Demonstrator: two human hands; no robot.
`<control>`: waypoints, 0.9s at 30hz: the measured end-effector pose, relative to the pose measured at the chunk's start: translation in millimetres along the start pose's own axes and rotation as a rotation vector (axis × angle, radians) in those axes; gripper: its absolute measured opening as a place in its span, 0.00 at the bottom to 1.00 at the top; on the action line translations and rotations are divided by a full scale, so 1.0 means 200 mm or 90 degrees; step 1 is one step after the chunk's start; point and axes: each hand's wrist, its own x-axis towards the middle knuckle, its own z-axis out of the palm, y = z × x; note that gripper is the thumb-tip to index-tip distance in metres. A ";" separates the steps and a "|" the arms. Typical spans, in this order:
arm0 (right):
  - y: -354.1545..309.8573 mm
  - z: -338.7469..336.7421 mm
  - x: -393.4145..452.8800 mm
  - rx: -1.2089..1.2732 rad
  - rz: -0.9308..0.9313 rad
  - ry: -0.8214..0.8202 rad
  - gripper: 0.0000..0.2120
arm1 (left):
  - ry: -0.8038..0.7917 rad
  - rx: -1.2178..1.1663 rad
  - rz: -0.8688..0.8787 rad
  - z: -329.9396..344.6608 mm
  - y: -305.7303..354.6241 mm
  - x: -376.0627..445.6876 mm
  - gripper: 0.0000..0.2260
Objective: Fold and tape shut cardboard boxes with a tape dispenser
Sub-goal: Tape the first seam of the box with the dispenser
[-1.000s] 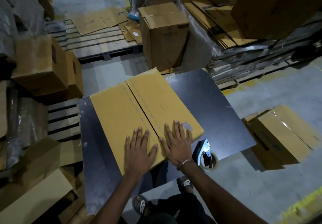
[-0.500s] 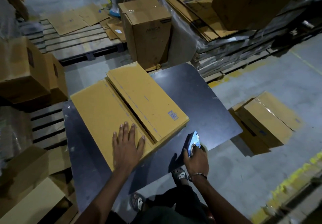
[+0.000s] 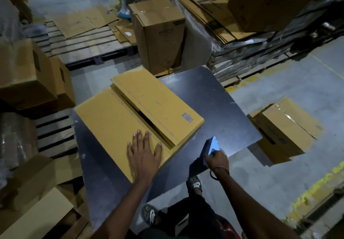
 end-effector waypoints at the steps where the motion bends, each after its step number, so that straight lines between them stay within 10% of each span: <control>1: -0.01 -0.04 0.00 0.029 0.017 0.012 0.18 | 0.008 -0.001 -0.017 0.00 0.02 -0.02 0.32; 6: -0.16 -0.29 -0.06 0.200 0.027 0.160 0.17 | 0.032 -0.044 -0.132 0.01 0.17 -0.18 0.32; 13: -0.63 -0.46 -0.14 0.151 -0.349 0.285 0.10 | 0.001 -0.134 -0.162 0.05 0.48 -0.27 0.33; 18: -0.87 -0.43 -0.14 0.064 -0.531 0.051 0.20 | 0.022 -0.282 -0.227 0.05 0.58 -0.20 0.33; 21: -0.94 -0.39 -0.07 0.003 -0.585 -0.076 0.23 | 0.107 -0.623 -0.397 -0.05 0.54 -0.13 0.22; 27: -1.07 -0.37 -0.01 0.093 -0.634 -0.320 0.12 | 0.132 -0.853 -0.634 -0.27 0.11 0.29 0.10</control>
